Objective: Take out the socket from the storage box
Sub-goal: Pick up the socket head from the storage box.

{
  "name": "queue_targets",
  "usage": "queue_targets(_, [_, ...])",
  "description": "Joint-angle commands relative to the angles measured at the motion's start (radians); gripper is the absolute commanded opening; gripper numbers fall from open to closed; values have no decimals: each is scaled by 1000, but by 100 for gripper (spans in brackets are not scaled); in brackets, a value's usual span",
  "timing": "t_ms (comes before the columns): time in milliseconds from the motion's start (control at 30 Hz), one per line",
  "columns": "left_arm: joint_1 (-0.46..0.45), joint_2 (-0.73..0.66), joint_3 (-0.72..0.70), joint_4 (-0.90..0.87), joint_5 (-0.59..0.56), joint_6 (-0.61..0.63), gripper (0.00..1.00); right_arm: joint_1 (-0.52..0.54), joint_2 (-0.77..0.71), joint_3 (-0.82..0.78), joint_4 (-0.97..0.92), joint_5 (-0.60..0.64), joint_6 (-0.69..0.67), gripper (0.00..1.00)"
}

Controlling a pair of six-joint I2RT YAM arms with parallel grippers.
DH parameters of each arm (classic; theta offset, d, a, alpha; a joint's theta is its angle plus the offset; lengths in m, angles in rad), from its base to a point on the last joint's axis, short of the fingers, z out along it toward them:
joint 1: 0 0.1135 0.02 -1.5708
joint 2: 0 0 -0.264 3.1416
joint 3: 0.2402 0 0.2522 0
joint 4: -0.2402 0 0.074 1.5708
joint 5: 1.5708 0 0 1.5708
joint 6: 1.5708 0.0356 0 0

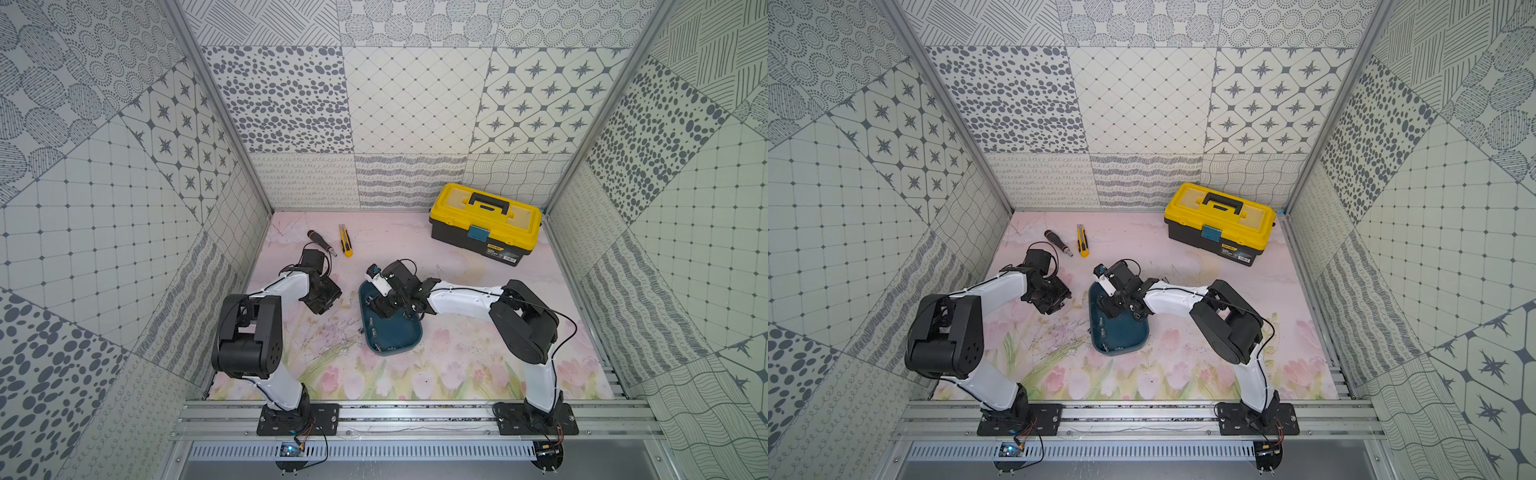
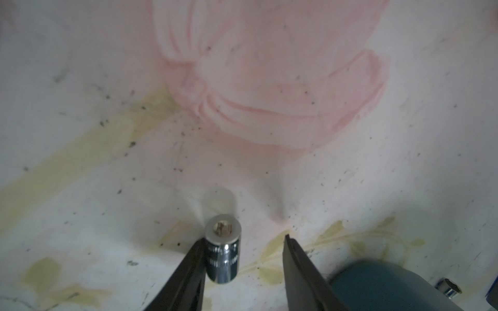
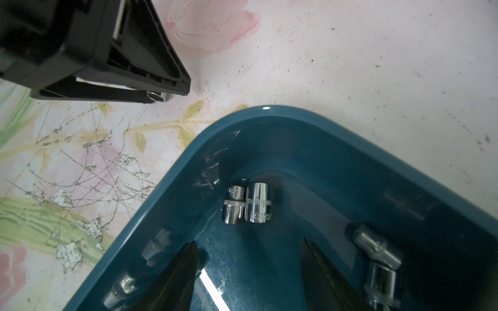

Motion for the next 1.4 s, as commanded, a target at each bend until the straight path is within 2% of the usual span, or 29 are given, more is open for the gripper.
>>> queue_targets(0, [6,29,26,2,-68,31,49,-6,22,26,50,-18,-10,65])
queue_targets(867, [7,-11,24,-25,-76,40,49,-21,106,80,68,-12,-17,64])
queue_targets(1133, [7,-40,26,-53,-80,36,50,-37,132,98,71,-15,-16,55])
queue_targets(1367, [6,-108,22,-85,-66,36,50,-38,147,119,52,11,-35,43])
